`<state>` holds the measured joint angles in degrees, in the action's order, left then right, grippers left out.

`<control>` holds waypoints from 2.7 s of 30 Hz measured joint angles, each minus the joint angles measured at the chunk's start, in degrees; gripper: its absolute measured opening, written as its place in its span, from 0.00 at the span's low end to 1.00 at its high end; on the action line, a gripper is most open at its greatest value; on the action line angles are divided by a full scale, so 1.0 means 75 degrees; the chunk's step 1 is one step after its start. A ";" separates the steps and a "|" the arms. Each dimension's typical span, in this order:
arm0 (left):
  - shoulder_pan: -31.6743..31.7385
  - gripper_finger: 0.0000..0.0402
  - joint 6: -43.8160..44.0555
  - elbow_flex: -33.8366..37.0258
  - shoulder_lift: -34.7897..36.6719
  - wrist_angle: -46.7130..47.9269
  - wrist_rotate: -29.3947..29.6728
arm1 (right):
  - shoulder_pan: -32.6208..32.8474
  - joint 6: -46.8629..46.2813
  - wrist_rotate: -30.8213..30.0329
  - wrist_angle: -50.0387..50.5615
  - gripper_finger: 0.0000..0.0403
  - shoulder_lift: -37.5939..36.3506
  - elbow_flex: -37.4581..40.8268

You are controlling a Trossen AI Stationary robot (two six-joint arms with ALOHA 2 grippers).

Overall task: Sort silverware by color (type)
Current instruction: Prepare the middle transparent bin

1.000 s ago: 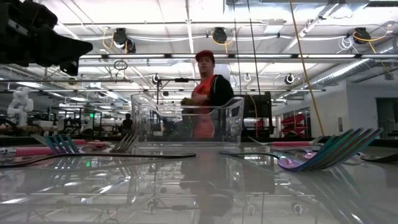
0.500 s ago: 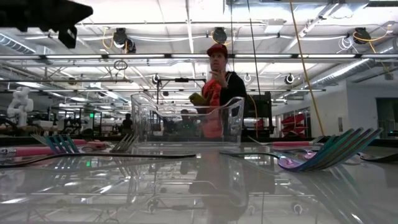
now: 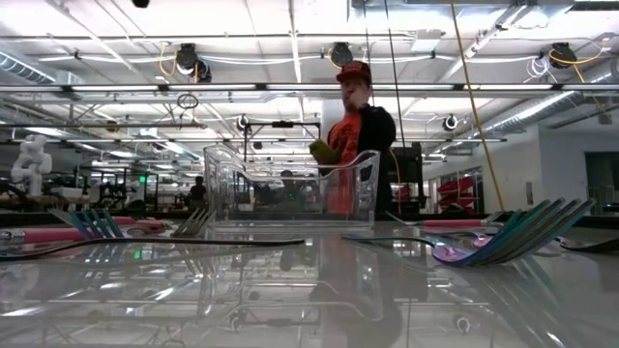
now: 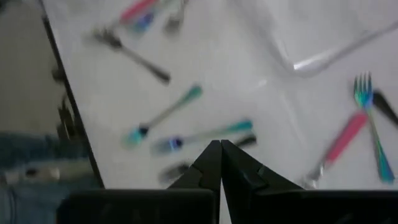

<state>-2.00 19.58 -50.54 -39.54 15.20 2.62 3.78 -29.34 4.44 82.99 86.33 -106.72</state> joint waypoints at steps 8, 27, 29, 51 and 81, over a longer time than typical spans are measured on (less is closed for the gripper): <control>-0.0211 0.00 0.0087 -0.0732 -0.1285 -0.0096 -0.0543 | 0.0502 -0.0327 -0.1227 0.0737 0.01 -0.0209 0.0003; -0.0507 0.11 0.0872 -0.0683 -0.2473 -0.0761 0.1142 | 0.0663 -0.0895 -0.1566 -0.0781 0.01 -0.2401 0.3367; -0.0602 0.11 0.1391 -0.0683 -0.2534 -0.0767 0.1340 | 0.0665 -0.1385 -0.1548 -0.1110 0.01 -0.2718 0.3929; -0.1399 0.11 0.2685 -0.0683 -0.2834 -0.0787 0.3065 | 0.0602 -0.3535 -0.0605 -0.2088 0.01 -0.3151 0.5852; -0.0756 0.11 0.3144 -0.0686 -0.2814 0.1155 0.3516 | -0.1275 -0.4015 0.0234 -0.6525 0.01 -0.1935 0.5698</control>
<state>-7.67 43.15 -55.68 -60.64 23.87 28.99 -5.79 -59.46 6.19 34.05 71.82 -63.98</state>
